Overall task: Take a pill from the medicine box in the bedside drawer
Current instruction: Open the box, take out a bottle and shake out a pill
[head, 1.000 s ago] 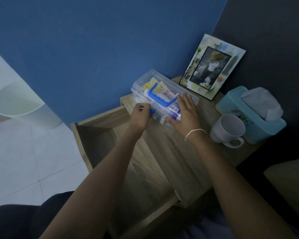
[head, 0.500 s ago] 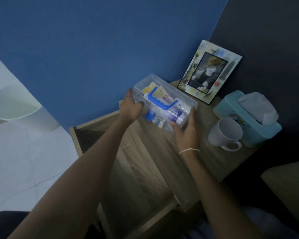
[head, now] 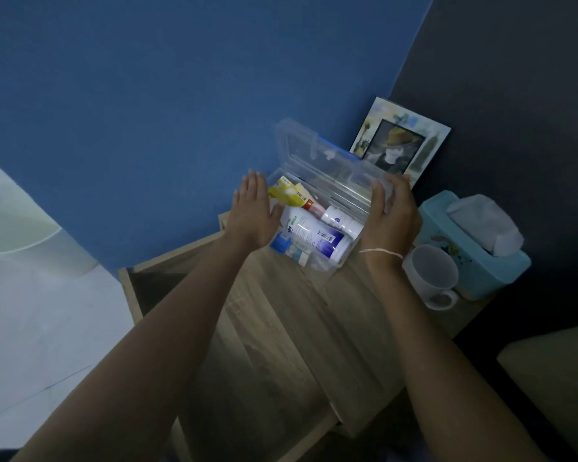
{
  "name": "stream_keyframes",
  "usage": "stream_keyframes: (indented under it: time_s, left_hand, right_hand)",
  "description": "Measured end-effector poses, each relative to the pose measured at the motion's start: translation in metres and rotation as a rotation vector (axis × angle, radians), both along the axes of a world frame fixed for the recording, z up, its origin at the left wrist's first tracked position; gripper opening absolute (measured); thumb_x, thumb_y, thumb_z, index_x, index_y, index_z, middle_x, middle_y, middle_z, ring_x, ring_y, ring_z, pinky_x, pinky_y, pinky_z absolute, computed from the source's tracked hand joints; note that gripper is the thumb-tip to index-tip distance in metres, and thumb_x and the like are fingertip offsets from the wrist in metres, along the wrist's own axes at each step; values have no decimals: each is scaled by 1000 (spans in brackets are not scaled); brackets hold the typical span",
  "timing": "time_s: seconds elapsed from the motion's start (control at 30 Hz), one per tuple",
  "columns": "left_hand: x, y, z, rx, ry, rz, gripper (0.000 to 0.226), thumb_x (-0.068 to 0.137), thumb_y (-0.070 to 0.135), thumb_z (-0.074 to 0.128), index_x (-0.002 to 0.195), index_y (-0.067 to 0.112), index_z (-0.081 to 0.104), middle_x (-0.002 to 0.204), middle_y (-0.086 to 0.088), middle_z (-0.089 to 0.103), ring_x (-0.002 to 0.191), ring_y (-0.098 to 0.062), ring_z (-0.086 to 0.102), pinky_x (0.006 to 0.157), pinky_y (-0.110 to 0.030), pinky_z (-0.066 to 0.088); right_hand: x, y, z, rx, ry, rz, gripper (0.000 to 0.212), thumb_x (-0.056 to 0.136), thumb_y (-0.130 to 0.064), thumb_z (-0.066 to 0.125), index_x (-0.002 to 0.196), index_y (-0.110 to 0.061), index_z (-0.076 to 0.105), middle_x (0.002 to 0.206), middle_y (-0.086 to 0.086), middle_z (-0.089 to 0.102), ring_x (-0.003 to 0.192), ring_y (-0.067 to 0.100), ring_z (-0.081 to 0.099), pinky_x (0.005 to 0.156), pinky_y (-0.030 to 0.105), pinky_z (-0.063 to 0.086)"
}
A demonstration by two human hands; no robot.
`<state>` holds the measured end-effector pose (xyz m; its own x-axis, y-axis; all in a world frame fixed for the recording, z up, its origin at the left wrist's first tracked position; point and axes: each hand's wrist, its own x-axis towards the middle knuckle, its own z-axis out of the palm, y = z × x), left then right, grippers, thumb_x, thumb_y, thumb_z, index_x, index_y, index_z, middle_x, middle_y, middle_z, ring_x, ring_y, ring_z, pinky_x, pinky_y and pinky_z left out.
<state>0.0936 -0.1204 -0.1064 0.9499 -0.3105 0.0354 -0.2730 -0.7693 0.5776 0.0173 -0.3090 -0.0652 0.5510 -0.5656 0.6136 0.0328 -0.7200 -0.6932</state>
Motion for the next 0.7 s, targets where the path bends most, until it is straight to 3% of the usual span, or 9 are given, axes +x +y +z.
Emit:
stream_keyframes:
  time_s: [0.07, 0.13, 0.3, 0.4, 0.53, 0.6, 0.7]
  left_hand:
    - [-4, 2, -13, 82, 6, -15, 69, 101, 38, 30, 149, -1, 0, 161, -19, -3, 149, -31, -5, 121, -43, 1]
    - [-10, 4, -23, 99, -8, -19, 69, 101, 42, 26, 149, 0, 1, 161, -18, -5, 149, -29, -6, 121, -42, 1]
    - [-12, 6, -33, 100, -29, -15, 72, 98, 52, 16, 151, 6, -1, 161, -11, -11, 149, -23, -11, 121, -41, 2]
    - [-12, 7, -33, 116, -29, -18, 71, 98, 51, 15, 151, 7, -2, 161, -11, -11, 149, -23, -11, 122, -41, 3]
    - [-14, 7, -31, 127, -19, -22, 69, 99, 50, 14, 150, 7, -3, 161, -10, -12, 149, -22, -12, 122, -42, 4]
    - [-14, 5, -29, 136, -15, -21, 68, 99, 48, 14, 150, 7, -3, 161, -11, -11, 149, -23, -11, 122, -43, 4]
    - [-16, 6, -27, 150, -6, -21, 67, 100, 47, 14, 150, 6, -2, 161, -12, -11, 149, -24, -11, 122, -44, 5]
  right_hand:
    - [8, -4, -1, -17, 85, 5, 35, 96, -24, 48, 127, -8, 53, 139, 16, 51, 129, 26, 49, 105, 37, 44]
    - [13, -6, -5, -48, 188, 3, 47, 97, -25, 44, 141, -9, 35, 154, 16, 28, 140, 27, 32, 111, 34, 34]
    - [25, -13, -9, -40, 309, 65, 76, 94, -20, 49, 148, -12, -3, 159, 16, -7, 145, 31, 16, 111, 33, 29]
    - [32, -18, -10, 16, 378, 66, 84, 91, -14, 52, 147, -16, -10, 158, 18, -11, 146, 32, 7, 107, 29, 24]
    - [37, -19, -14, 59, 420, 92, 89, 89, -10, 54, 146, -17, -14, 157, 20, -14, 146, 34, 8, 108, 30, 24]
    - [38, -21, -19, 58, 481, 84, 86, 90, -14, 54, 147, -12, -11, 156, 20, -18, 146, 33, 6, 106, 26, 23]
    - [35, -22, -29, 48, 623, 72, 82, 92, -24, 51, 146, 0, -5, 155, 18, -23, 145, 32, 13, 107, 32, 32]
